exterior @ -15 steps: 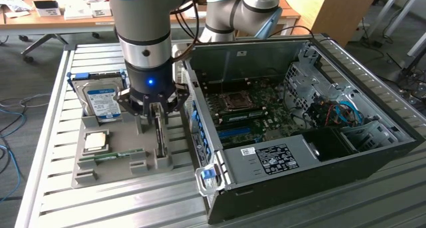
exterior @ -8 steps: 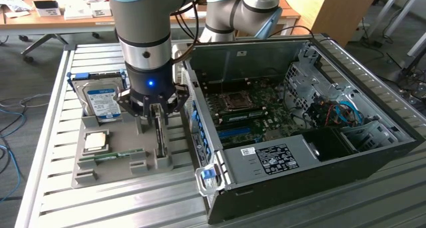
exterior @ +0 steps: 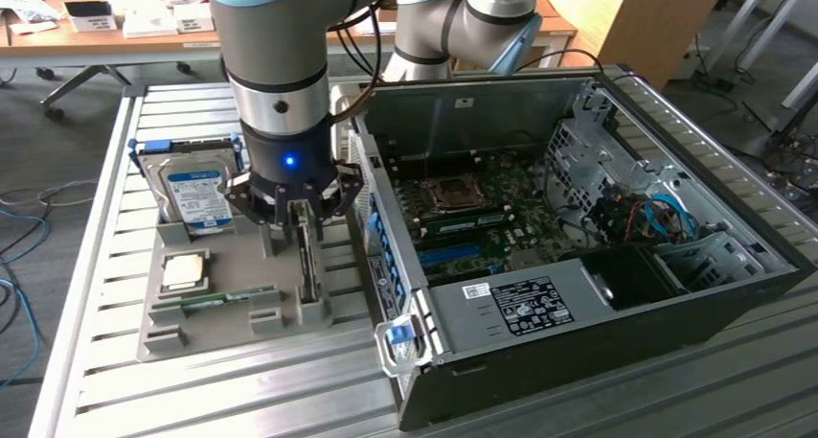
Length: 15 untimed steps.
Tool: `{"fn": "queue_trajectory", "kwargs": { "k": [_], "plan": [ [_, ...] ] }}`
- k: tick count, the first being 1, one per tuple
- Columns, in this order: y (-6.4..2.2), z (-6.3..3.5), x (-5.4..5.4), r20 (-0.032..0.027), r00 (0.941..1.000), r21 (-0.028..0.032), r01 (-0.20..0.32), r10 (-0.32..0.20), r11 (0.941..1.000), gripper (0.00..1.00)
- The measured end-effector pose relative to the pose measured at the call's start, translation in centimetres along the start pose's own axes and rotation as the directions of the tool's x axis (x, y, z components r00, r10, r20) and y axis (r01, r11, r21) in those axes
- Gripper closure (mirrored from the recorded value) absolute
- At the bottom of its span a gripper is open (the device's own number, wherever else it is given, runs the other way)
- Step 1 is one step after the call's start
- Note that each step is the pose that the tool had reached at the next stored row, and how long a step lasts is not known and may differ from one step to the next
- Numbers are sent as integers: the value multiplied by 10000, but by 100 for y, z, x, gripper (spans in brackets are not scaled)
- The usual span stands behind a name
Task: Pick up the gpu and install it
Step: 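Pick up the gpu and move the gpu toward the slot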
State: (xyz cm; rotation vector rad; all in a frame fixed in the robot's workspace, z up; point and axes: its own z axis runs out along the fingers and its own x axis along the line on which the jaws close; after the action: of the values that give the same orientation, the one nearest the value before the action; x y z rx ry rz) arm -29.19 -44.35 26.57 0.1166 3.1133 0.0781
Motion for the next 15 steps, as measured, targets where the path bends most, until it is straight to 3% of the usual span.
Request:
{"fn": "queue_trajectory", "kwargs": {
  "k": [15],
  "plan": [
    [-1, 25, 0, 1, 10000, -2, 0, 0, 10000, 58]
  ]
}}
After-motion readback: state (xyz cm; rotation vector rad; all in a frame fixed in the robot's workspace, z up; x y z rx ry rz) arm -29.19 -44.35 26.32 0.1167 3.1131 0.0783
